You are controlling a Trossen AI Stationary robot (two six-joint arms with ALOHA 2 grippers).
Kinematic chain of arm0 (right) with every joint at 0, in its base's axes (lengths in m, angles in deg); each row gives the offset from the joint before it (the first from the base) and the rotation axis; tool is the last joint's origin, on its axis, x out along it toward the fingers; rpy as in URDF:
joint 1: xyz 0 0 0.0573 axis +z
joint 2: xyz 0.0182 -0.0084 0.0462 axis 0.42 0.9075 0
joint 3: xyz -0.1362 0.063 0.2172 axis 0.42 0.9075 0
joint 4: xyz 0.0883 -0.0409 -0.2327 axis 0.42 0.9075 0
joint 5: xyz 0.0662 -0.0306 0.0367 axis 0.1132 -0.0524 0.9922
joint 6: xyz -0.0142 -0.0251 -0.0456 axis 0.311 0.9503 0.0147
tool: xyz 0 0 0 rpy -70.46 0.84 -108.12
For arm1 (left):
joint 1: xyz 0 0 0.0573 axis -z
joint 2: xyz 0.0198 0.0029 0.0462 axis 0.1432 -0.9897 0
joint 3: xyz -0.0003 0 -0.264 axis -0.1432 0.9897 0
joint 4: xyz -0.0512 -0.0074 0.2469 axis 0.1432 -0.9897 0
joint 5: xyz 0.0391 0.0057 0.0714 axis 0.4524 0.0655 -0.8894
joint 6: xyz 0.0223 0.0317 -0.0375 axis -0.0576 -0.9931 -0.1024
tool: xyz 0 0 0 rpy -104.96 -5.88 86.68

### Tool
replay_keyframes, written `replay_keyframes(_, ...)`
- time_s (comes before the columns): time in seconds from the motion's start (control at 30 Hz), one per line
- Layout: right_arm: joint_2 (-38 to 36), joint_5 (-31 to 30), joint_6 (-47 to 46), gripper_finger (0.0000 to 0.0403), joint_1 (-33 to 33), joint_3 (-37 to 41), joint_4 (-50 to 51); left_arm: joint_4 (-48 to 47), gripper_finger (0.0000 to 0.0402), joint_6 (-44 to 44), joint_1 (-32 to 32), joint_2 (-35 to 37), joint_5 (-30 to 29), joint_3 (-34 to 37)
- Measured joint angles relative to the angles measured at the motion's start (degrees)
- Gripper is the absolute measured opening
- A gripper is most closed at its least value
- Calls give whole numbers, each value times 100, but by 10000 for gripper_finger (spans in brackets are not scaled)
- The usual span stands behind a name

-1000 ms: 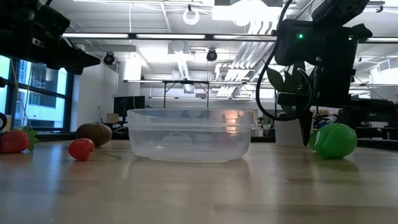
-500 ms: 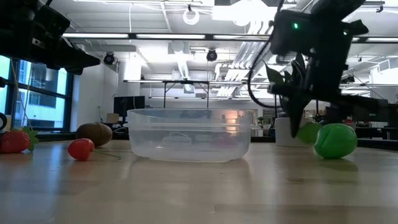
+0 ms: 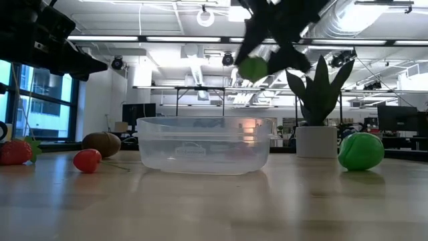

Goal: Pick and placing Produce into tupperware
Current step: Put the green cabbage into the transparent container

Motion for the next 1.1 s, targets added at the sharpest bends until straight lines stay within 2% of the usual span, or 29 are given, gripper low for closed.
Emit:
replay_keyframes(0.27, 1174, 439, 1167, 223, 5, -945, 259, 2, 1, -1, 0, 0, -1, 0)
replay_keyframes(0.63, 2734, 1138, 1742, 223, 156, -2158, 1103, 1, 1, -1, 1, 0, 0, 0)
replay_keyframes(1.1, 3236, 1231, 1830, 230, 206, -2363, 1305, 2, 1, 0, 0, 0, 0, 0)
